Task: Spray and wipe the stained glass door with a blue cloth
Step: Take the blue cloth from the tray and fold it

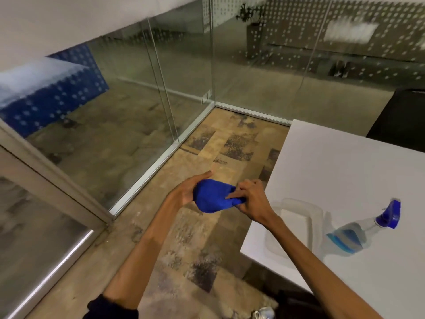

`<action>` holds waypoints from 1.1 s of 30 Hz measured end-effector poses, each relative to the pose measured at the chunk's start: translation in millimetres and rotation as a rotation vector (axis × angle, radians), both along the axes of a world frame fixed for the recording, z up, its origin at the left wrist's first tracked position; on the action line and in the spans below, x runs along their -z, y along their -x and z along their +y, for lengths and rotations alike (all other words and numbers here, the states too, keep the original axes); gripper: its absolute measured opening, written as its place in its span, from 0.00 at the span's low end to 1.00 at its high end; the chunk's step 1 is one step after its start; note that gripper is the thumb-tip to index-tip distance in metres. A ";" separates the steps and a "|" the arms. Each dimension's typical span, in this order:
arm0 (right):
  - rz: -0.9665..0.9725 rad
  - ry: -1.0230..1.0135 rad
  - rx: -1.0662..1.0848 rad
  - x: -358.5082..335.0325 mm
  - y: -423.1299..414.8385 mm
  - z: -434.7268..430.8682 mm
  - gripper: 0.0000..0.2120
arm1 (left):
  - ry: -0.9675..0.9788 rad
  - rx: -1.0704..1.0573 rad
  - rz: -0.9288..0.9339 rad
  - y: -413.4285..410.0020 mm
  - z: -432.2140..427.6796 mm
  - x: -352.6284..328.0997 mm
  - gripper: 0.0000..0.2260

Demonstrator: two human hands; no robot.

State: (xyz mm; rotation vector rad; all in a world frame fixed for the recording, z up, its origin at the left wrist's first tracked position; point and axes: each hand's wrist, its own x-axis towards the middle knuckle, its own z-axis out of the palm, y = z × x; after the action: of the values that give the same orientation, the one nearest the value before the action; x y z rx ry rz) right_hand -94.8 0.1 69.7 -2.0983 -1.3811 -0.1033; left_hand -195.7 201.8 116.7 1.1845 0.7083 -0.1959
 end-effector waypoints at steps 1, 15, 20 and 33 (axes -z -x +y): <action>0.027 -0.021 0.001 0.2 4.8 5.0 0.19 | -0.033 0.046 -0.023 8.7 6.2 3.3 0.21; 0.485 -0.001 -0.178 -24.4 41.7 96.3 0.46 | -0.938 0.070 -0.341 83.8 74.2 -23.9 0.05; 0.436 0.096 -0.271 -69.5 49.9 156.4 0.45 | -1.061 0.125 -0.362 106.3 109.3 -65.7 0.02; 0.331 0.418 -0.602 -140.5 92.0 287.9 0.13 | -1.333 -0.057 -0.266 221.7 174.8 -135.1 0.04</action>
State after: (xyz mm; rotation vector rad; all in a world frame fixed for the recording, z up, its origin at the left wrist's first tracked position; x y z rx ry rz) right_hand -186.8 288.0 210.2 -1.7903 -1.8599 0.7990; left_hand -417.4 376.6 251.7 2.3842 0.6079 0.5784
